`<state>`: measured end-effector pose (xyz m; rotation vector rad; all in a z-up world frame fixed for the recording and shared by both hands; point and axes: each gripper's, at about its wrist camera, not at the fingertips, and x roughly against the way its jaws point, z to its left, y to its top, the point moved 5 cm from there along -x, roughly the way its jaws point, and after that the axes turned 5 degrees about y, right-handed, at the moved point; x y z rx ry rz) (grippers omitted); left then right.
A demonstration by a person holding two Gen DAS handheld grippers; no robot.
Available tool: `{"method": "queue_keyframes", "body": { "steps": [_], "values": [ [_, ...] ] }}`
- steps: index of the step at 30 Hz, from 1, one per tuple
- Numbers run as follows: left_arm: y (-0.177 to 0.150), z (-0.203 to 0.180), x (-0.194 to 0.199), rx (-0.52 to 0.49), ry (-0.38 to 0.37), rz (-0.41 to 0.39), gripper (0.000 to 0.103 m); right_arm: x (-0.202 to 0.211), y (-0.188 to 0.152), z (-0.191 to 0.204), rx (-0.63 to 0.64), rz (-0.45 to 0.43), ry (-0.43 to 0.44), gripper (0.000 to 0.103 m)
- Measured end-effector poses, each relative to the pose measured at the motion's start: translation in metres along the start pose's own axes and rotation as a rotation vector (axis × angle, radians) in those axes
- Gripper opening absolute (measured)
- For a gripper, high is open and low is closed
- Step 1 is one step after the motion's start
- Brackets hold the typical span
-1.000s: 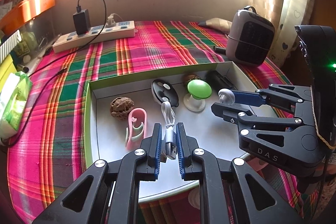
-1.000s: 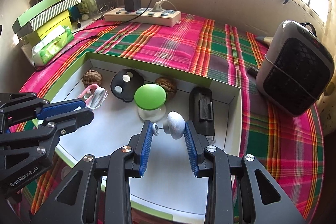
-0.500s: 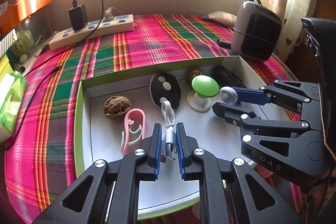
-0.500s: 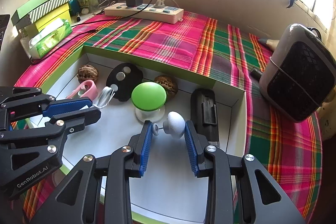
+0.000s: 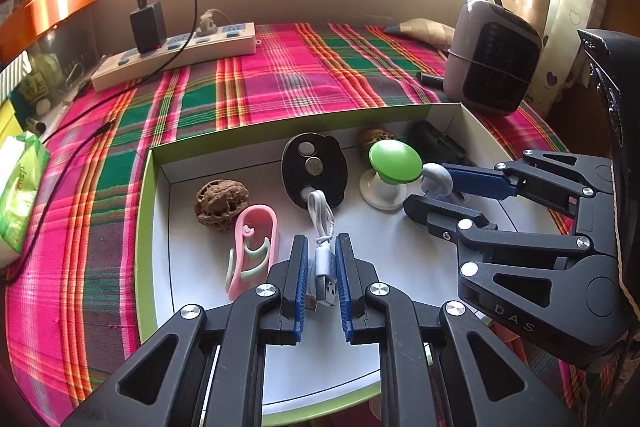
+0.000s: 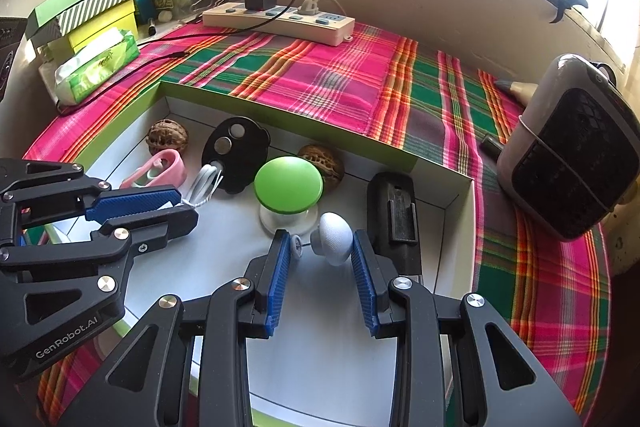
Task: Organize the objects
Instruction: 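Carry the white cable and white knob over the box lid, then open the left gripper to drop the cable while the right gripper releases the knob into the box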
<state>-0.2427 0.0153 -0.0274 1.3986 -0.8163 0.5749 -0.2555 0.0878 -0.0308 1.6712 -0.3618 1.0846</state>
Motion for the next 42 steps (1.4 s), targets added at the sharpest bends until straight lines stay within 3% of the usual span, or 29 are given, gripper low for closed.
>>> {"method": "queue_keyframes", "body": {
  "steps": [26,30,42],
  "values": [
    [0.0,0.001,0.001,0.002,0.004,0.008,0.018,-0.001,-0.001,0.002,-0.009,-0.003,0.0,0.033],
    [0.0,0.002,0.003,0.004,0.007,0.005,0.02,0.0,-0.001,0.002,-0.014,-0.007,0.003,0.041],
    [0.0,0.002,0.011,-0.001,0.012,-0.006,0.024,0.008,-0.001,0.002,-0.026,-0.023,-0.011,0.046]
  ]
}}
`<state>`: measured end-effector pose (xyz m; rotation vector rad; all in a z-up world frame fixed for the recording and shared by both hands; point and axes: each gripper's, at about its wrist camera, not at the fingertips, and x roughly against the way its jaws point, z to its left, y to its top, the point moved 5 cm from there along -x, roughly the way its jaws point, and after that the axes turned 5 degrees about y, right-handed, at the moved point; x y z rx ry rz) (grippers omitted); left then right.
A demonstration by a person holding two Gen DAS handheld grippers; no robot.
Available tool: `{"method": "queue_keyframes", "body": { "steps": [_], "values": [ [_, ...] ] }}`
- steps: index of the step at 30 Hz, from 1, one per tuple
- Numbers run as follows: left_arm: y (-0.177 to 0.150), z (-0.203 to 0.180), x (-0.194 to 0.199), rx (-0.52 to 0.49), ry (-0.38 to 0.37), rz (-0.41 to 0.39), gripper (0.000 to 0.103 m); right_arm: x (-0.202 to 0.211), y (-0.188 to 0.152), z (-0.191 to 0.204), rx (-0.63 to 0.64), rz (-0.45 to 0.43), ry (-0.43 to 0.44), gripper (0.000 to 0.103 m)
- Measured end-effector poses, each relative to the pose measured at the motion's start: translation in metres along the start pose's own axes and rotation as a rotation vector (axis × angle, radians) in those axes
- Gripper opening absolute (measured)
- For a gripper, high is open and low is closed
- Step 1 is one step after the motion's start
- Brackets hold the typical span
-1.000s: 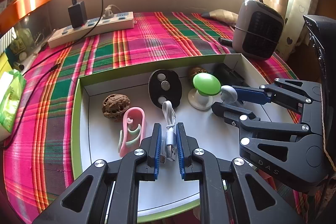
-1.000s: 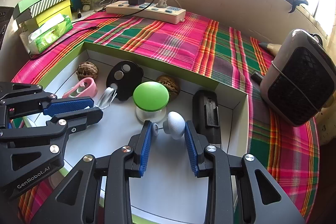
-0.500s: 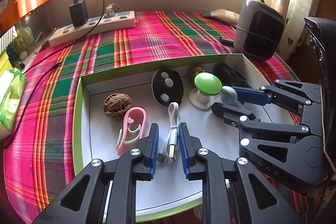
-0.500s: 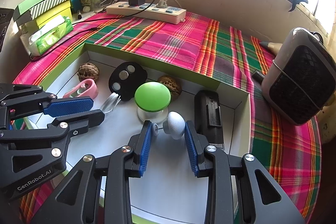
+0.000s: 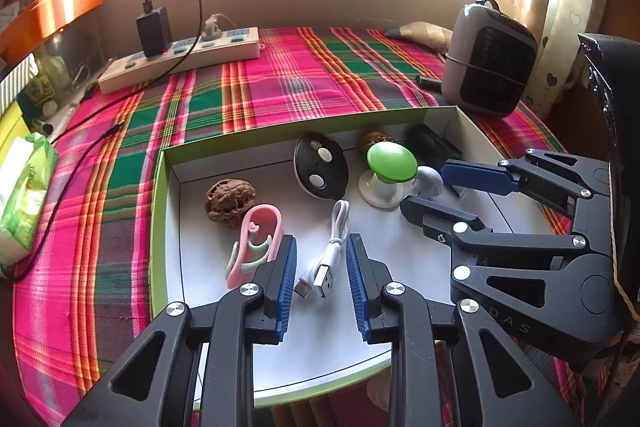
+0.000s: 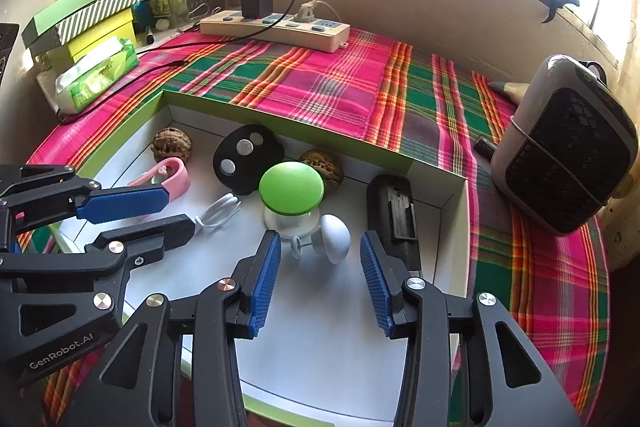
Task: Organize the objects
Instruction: 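Open the left gripper to drop the cable while the right gripper releases the knob into the box, then withdraw both grippers from the box toward the items on the cloth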
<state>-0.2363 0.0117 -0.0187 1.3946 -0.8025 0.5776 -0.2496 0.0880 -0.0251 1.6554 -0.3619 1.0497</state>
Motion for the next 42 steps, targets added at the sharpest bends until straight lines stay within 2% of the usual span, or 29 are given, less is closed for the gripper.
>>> {"method": "queue_keyframes", "body": {
  "steps": [29,42],
  "values": [
    [-0.01,0.004,0.034,0.022,-0.001,-0.044,0.026,0.038,-0.011,0.004,-0.048,-0.068,0.001,0.047],
    [-0.025,0.022,0.057,0.076,-0.005,-0.074,0.027,0.067,-0.027,-0.001,-0.087,-0.118,-0.011,0.047]
  ]
}}
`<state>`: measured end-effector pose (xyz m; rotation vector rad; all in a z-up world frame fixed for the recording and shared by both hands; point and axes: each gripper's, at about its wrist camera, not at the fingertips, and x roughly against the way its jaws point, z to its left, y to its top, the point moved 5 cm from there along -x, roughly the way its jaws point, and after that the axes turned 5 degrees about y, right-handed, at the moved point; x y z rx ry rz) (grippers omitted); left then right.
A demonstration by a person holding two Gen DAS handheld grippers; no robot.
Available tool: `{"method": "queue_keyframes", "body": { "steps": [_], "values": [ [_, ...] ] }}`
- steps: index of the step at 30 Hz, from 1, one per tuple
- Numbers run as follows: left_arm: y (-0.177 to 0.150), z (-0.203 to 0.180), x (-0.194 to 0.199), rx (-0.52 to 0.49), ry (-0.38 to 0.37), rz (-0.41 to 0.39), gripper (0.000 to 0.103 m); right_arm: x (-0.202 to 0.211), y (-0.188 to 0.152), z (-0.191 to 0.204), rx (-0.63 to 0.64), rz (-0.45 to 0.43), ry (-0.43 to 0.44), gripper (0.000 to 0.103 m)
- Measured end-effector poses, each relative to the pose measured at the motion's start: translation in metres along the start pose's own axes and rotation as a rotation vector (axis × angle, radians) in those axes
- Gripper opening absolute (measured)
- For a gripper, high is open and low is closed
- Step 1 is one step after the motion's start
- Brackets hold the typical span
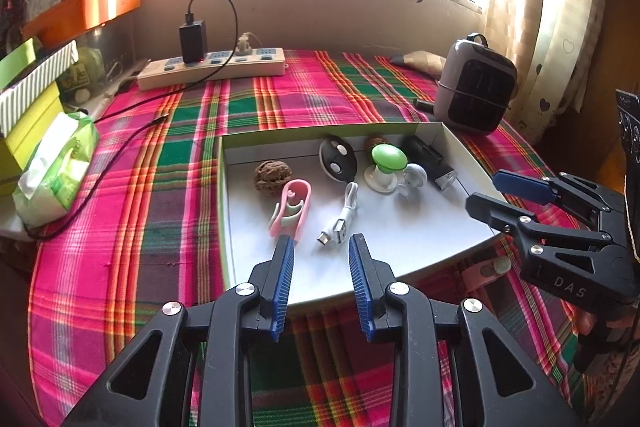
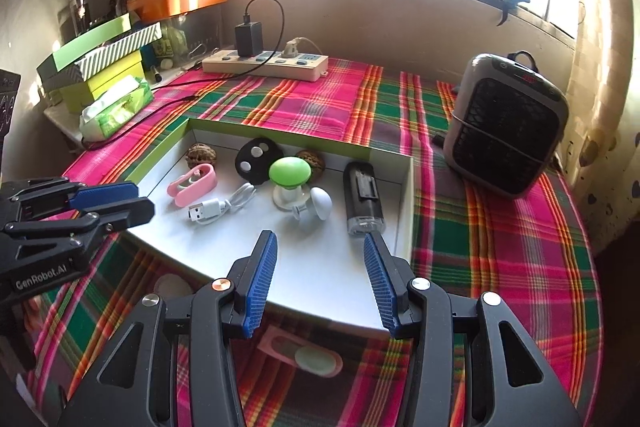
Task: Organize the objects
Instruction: 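Withdraw both grippers from the box toward the items on the cloth, then move the right gripper to the pink-and-mint case while the left gripper approaches the clear round container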
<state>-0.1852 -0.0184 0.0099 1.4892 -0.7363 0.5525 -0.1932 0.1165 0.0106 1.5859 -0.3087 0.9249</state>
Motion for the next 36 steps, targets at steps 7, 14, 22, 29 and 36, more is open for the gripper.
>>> {"method": "queue_keyframes", "body": {
  "steps": [7,14,22,29,36],
  "values": [
    [-0.009,0.007,0.01,0.02,-0.013,-0.007,0.028,0.02,-0.015,-0.01,-0.046,-0.021,-0.008,0.047],
    [-0.021,0.003,0.014,0.012,-0.041,0.006,0.03,0.028,-0.032,-0.014,-0.062,-0.011,-0.005,0.047],
    [-0.031,0.0,0.018,0.006,-0.051,0.019,0.03,0.025,-0.045,-0.011,-0.06,0.001,0.044,0.047],
    [-0.039,-0.004,0.014,0.004,-0.07,0.042,0.031,0.01,-0.053,-0.001,-0.045,0.049,0.101,0.05],
    [-0.043,-0.007,0.009,0.002,-0.076,0.062,0.031,0.003,-0.06,0.012,-0.018,0.081,0.145,0.05]
  ]
}}
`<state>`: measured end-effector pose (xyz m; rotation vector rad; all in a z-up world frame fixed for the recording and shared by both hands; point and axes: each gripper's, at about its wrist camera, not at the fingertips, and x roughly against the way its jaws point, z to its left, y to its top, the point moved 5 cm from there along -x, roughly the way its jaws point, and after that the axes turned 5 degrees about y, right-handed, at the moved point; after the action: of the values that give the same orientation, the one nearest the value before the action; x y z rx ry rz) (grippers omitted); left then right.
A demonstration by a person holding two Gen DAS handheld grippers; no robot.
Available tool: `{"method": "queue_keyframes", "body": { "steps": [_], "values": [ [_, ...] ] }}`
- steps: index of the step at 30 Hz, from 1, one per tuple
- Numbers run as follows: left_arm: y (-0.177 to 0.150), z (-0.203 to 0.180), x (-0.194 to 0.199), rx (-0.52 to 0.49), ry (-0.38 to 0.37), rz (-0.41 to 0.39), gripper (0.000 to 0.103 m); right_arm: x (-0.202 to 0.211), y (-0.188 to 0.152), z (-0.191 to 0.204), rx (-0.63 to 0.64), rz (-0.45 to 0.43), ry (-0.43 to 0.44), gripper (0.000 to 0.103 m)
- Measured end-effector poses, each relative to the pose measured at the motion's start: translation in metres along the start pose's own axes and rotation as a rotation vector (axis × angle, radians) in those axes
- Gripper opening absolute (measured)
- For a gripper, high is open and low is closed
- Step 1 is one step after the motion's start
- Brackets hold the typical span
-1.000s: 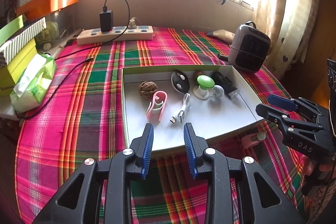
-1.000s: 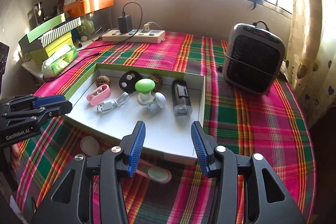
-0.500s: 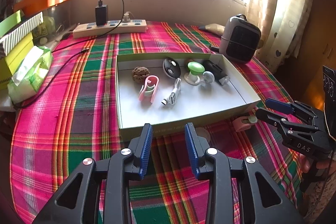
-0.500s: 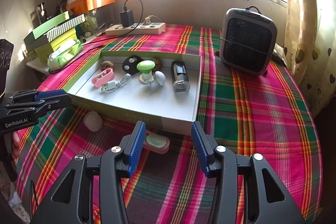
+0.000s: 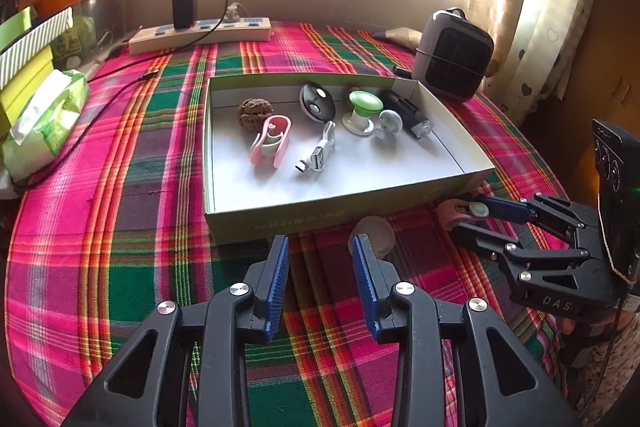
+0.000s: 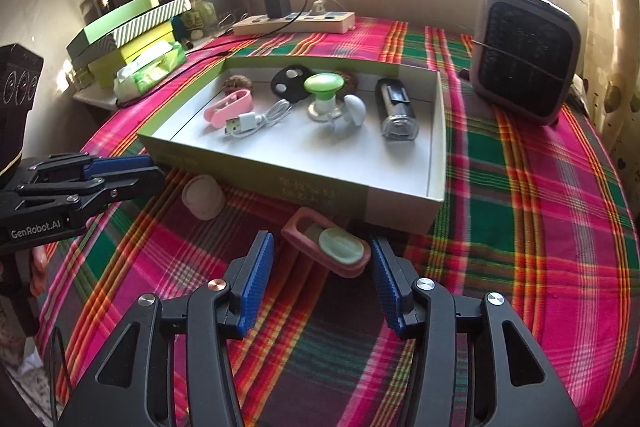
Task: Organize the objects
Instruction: 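Move the right gripper to the pink-and-mint case while the left gripper approaches the clear round container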
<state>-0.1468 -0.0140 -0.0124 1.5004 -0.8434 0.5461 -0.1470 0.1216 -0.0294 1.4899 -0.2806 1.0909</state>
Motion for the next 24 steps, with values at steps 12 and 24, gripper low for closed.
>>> {"method": "queue_keyframes", "body": {
  "steps": [12,24],
  "values": [
    [0.0,-0.005,-0.007,-0.009,-0.025,0.018,0.033,-0.005,-0.007,0.015,0.04,0.031,0.026,0.05],
    [0.001,-0.022,-0.018,-0.044,-0.057,0.042,0.04,-0.013,0.002,0.01,0.036,0.038,-0.057,0.05]
  ]
}}
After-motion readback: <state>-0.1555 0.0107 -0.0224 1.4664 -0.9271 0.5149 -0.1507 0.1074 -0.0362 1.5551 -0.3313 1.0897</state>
